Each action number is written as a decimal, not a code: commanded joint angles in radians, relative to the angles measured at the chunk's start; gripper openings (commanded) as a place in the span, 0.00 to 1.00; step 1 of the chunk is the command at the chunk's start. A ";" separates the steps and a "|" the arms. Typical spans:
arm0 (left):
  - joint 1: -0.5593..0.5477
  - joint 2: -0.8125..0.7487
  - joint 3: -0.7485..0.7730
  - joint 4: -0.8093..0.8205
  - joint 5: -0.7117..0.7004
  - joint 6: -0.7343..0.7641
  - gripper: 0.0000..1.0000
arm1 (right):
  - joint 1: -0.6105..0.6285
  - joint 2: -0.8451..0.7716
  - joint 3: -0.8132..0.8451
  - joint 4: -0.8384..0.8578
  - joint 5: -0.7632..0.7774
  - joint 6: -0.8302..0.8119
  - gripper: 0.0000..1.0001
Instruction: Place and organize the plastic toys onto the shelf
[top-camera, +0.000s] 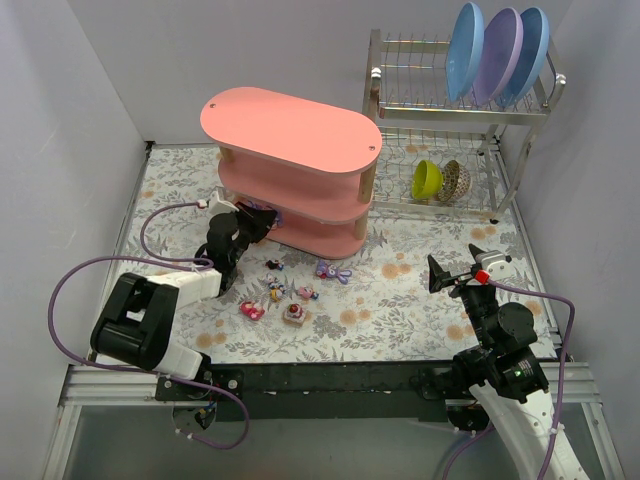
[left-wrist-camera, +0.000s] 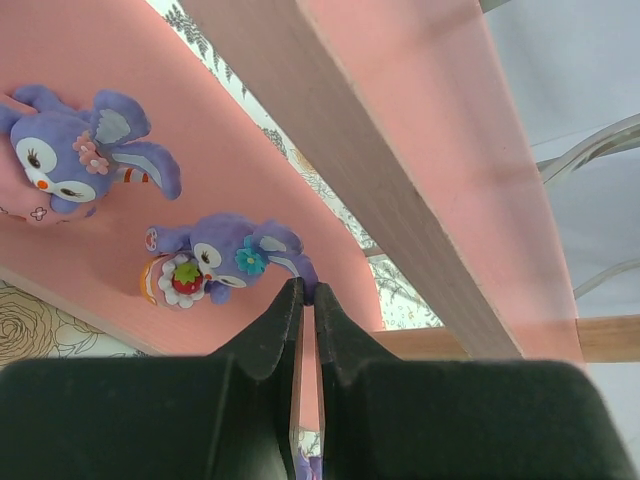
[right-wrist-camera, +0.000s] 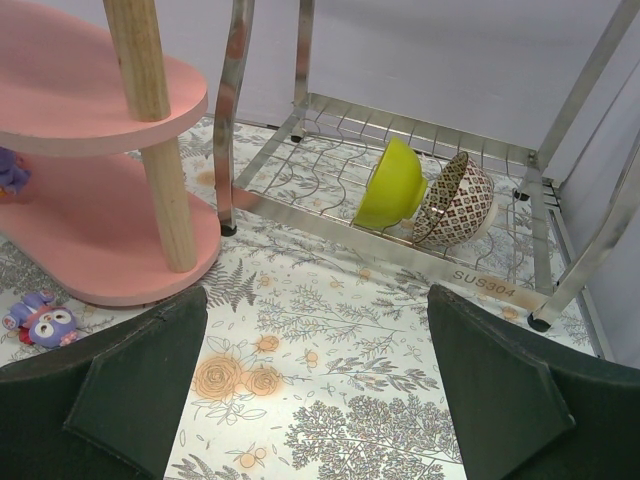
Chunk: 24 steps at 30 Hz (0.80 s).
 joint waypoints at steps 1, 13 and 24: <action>0.007 0.012 0.031 0.006 -0.022 0.023 0.01 | 0.007 -0.205 0.001 0.049 0.000 -0.001 0.98; 0.005 0.015 0.030 -0.025 -0.024 0.003 0.05 | 0.009 -0.205 0.004 0.048 0.000 -0.001 0.98; 0.005 0.008 0.033 -0.039 -0.028 -0.004 0.16 | 0.010 -0.205 0.003 0.048 0.003 -0.001 0.98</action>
